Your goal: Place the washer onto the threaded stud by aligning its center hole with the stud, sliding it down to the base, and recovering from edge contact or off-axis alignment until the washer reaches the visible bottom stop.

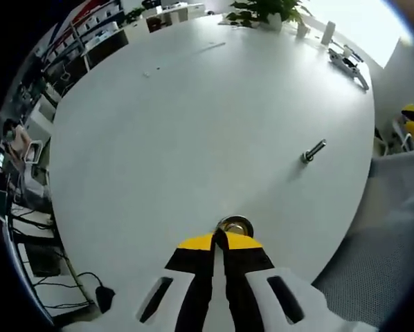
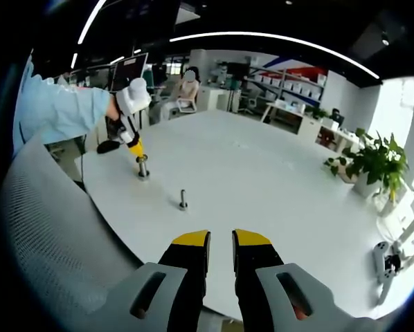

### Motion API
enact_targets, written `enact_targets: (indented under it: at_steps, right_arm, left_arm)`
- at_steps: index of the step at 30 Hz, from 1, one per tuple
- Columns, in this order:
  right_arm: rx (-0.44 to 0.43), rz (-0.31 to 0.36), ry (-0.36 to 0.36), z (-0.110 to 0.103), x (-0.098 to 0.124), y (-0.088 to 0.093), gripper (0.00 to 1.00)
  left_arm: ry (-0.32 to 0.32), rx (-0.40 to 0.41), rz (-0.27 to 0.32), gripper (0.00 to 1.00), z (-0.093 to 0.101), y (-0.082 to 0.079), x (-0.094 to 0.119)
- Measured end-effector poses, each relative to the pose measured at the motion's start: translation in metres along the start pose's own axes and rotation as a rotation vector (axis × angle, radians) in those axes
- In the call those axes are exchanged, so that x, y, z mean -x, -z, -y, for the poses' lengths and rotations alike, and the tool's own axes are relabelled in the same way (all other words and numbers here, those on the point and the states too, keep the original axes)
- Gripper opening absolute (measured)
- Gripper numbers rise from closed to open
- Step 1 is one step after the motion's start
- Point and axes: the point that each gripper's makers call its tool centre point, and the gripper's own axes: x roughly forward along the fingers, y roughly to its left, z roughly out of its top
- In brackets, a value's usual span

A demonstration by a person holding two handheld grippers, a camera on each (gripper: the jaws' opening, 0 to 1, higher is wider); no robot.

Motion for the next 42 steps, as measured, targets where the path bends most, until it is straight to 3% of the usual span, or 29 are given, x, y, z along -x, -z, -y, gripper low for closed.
enact_targets:
  at_steps: [8,16,42]
  right_arm:
    - [0.002,-0.001,-0.002,0.0,0.0,0.0,0.15]
    - [0.005,-0.006,-0.004,-0.001,-0.001,0.0,0.15]
    - [0.002,-0.003,0.0,0.0,-0.001,0.0,0.15]
  left_arm:
    - [0.023,0.003,0.023,0.02,0.001,0.002,0.001]
    - [0.008,0.012,0.054,0.12,-0.007,0.002,0.001]
    - [0.003,0.0,0.119,0.14,-0.007,-0.01,0.009]
